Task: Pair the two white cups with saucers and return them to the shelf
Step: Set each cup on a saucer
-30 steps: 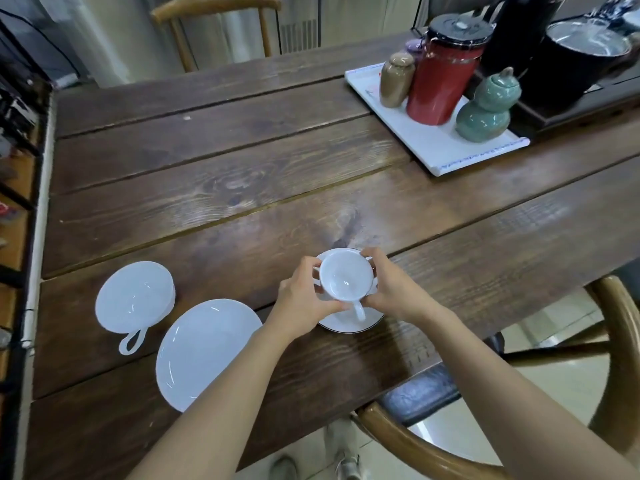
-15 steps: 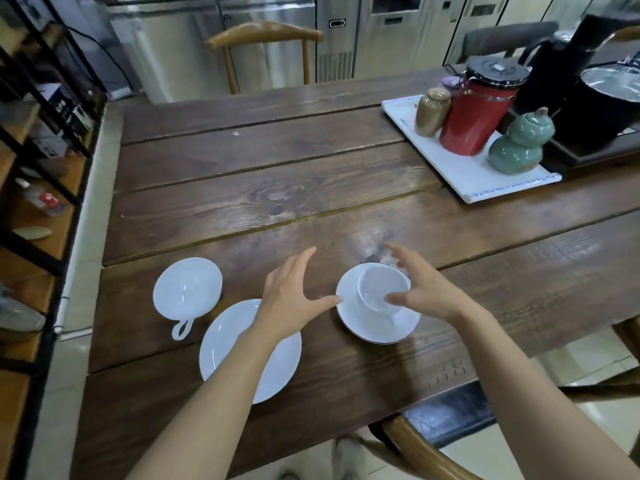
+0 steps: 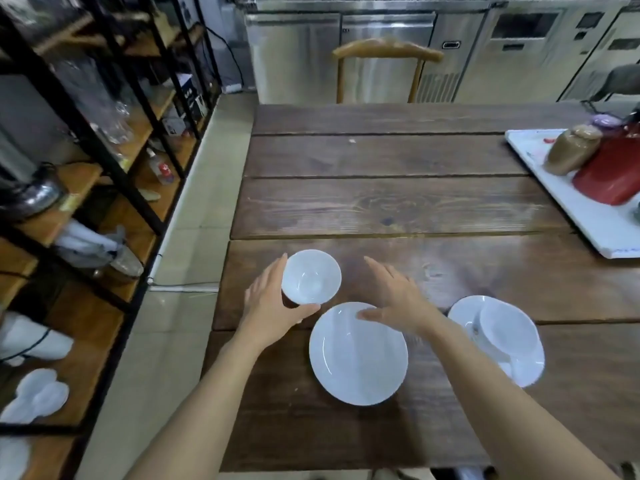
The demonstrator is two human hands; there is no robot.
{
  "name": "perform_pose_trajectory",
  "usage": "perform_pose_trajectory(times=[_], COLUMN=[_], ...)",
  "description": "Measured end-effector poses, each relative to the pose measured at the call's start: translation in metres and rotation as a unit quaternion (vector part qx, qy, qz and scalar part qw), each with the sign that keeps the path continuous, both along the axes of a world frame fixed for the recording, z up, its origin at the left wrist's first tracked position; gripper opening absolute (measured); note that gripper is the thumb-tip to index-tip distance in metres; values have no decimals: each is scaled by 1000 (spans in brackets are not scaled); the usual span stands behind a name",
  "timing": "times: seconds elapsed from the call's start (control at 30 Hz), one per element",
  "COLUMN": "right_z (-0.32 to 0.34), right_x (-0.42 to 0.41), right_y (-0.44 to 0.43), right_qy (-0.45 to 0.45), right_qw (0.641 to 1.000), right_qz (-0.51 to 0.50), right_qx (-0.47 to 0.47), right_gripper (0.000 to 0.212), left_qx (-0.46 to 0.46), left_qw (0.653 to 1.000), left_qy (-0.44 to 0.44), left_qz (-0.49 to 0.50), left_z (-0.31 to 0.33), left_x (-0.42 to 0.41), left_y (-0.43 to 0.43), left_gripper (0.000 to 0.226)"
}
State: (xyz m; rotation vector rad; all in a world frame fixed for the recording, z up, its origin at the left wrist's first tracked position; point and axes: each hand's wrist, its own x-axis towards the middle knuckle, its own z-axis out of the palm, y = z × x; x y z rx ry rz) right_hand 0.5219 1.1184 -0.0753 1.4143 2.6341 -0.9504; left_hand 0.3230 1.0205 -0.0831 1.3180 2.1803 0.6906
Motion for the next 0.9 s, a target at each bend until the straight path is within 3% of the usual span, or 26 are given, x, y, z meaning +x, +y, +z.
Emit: perform_pose_trajectory(times=[0.17, 0.27, 0.37, 0.5, 0.9], right_z=[-5, -11, -11, -1, 7], right_x=[-46, -61, -68, -68, -23], right_y=[-5, -5, -4, -7, -35], right_qy=[66, 133, 171, 222, 295], right_qw=[994, 983, 972, 966, 948], right_qz=[-19, -20, -34, -20, -51], right_qx=[-88, -128, -156, -132, -109], right_gripper=[94, 87, 82, 61, 68], left_qx=[-41, -18, -14, 4, 27], left_qw=[992, 965, 940, 933, 945], left_qy=[-122, -262, -339, -358, -319], left_qz=[20, 25, 28, 24, -68], left_z=[-16, -21, -26, -29, -11], left_x=[-19, -23, -20, -18, 16], left_y=[1, 4, 8, 12, 0], left_gripper=[110, 116, 110, 92, 82])
